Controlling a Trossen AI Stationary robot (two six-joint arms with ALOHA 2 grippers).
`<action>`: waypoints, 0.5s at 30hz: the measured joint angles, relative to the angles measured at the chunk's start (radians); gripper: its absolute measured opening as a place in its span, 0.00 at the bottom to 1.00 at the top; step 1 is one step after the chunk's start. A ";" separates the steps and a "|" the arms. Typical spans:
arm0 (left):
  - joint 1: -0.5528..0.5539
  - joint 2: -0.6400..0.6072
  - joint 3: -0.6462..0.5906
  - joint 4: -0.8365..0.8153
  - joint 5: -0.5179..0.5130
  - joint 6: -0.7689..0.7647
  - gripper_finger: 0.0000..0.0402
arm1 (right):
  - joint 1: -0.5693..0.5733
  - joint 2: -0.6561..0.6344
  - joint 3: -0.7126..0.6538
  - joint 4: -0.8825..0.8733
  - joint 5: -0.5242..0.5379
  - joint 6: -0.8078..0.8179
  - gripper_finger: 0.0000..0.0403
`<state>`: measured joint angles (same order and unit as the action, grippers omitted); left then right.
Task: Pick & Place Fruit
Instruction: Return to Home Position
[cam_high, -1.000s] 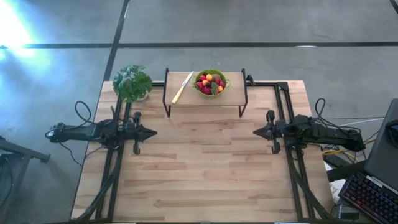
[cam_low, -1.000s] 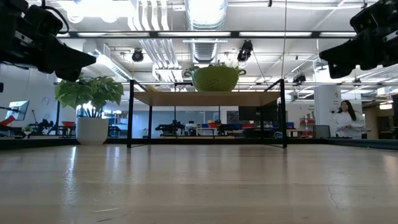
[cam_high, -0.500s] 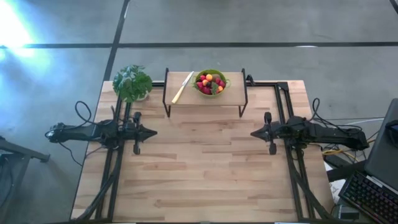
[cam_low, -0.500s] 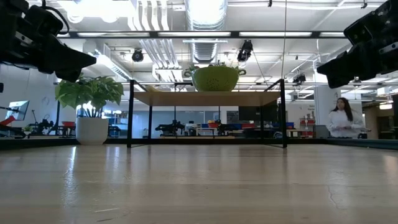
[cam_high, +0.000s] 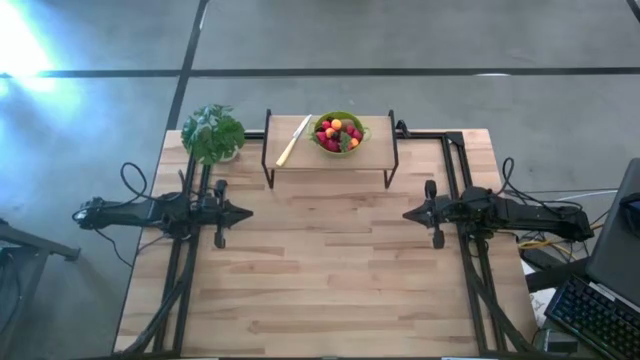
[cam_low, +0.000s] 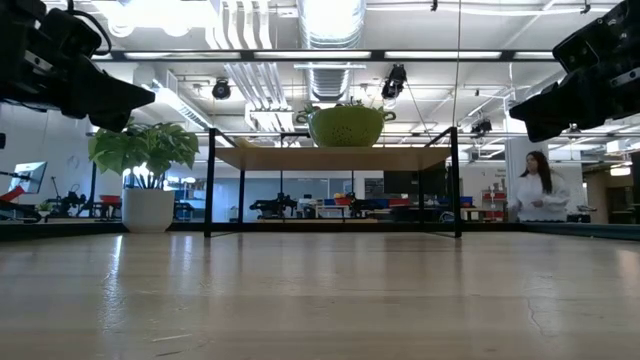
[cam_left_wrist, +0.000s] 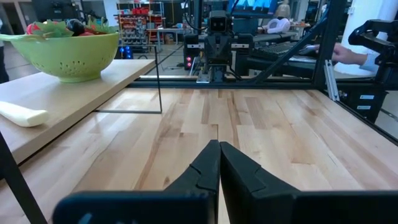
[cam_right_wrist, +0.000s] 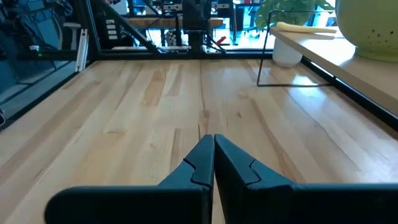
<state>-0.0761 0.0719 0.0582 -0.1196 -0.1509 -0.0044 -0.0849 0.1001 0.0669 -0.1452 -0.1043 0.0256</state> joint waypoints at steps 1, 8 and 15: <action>0.000 0.000 0.000 0.000 0.000 0.000 0.03 | 0.000 0.000 0.000 0.000 0.000 0.000 0.02; 0.000 0.000 0.000 0.000 0.000 0.000 0.04 | 0.000 0.000 0.000 0.000 0.000 0.000 0.02; 0.000 0.000 0.000 0.000 0.000 0.000 0.04 | 0.000 0.000 0.000 0.000 0.000 0.000 0.02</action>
<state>-0.0761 0.0719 0.0582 -0.1194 -0.1509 -0.0044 -0.0849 0.1001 0.0669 -0.1452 -0.1040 0.0254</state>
